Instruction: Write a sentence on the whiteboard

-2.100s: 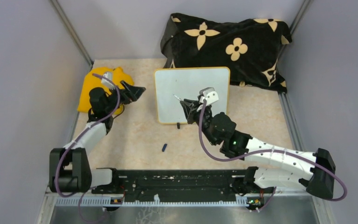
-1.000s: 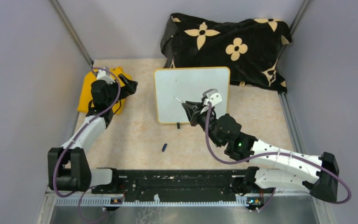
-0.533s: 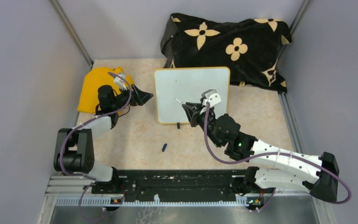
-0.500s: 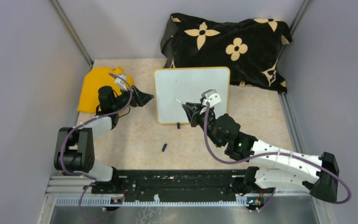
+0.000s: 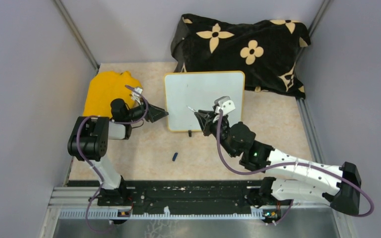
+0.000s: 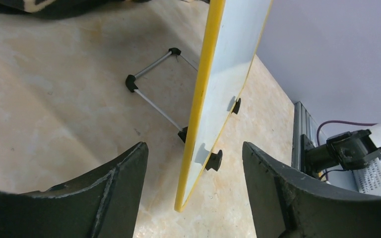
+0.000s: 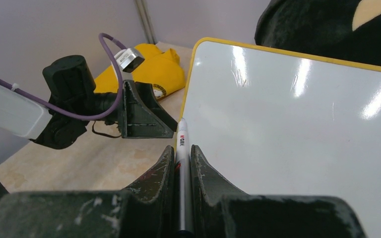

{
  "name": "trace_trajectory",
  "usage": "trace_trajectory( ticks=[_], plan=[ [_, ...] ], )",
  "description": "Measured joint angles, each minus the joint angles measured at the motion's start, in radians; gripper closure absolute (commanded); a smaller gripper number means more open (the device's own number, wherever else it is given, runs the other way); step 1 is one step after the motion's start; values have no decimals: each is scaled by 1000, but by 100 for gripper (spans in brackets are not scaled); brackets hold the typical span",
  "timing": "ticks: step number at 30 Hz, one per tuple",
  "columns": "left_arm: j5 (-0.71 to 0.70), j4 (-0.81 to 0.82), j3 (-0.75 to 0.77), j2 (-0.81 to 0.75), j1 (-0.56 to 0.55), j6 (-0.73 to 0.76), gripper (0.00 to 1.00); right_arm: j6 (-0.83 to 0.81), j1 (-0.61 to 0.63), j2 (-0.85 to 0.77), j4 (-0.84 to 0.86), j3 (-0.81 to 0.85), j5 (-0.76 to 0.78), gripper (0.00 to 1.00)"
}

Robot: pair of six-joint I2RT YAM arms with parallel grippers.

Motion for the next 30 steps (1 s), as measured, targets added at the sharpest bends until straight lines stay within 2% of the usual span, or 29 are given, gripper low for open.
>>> trace_trajectory(
  ticks=[7, 15, 27, 30],
  plan=[
    [17, 55, 1, 76, -29, -26, 33, 3, 0, 29, 14, -4, -2, 100],
    [32, 182, 15, 161, -31, -93, 53, 11, 0, 78, 13, -2, -6, 100],
    [78, 311, 22, 219, -31, -145, 56, 27, 0, 166, 53, 26, -2, 100],
    [86, 335, 24, 230, -31, -159, 59, 33, 0, 188, 66, 44, 14, 100]
  ],
)
